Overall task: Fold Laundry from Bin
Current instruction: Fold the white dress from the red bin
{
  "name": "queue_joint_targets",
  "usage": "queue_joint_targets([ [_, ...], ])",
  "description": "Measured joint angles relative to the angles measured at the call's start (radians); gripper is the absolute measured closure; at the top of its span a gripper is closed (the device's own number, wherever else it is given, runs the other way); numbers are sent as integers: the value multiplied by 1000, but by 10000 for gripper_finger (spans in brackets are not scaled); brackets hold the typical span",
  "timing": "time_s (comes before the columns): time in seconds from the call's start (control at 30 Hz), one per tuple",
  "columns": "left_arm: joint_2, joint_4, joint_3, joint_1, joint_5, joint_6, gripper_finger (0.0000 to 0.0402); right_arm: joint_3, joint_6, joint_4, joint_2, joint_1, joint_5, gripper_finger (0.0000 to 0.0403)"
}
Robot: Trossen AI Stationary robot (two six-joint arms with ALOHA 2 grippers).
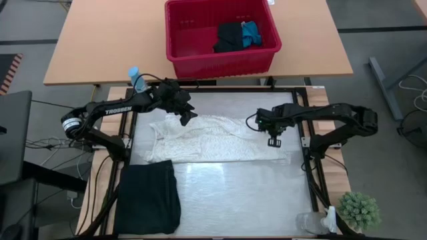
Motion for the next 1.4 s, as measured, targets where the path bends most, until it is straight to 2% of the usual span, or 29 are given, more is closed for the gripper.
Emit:
queue_joint_targets([
  [0.13, 0, 0, 0, 0, -15, 9, 189, 43, 13, -60, -3, -9, 81, 390],
  [0.23, 0, 0, 0, 1, -18, 19, 189, 69, -19, -62, -13, -24, 28, 380],
  [0.33, 0, 0, 0, 0, -18, 28, 189, 81, -64, -90, -15, -30, -99, 328],
  [0.43, 0, 0, 0, 0, -18, 27, 189, 81, -71, -99, -19, -18, -150, 262],
  [0.57, 0, 0, 0, 0, -18, 23, 189, 80, -97, -99, -17, -8, -107, 182],
  [0.67, 0, 0, 0, 0, -17, 19, 189, 80, -105, -99, -16, -12, -39, 148],
  [0.93, 0, 0, 0, 0, -18, 46, 189, 80, -199, -69, -16, -43, -44, 147],
  [1.1, 0, -1, 0, 0, -18, 47, 189, 34, -219, -12, -15, -48, -57, 149],
  [1.2, 0, -3, 0, 0, -18, 48, 189, 23, -212, -17, -16, -41, -28, 150],
  [1.3, 0, -1, 0, 0, -18, 63, 189, 23, -198, -14, -16, -47, -3, 168],
  [1.4, -1, -1, 0, 0, -18, 73, 189, 23, -194, -14, -16, -54, -31, 209],
])
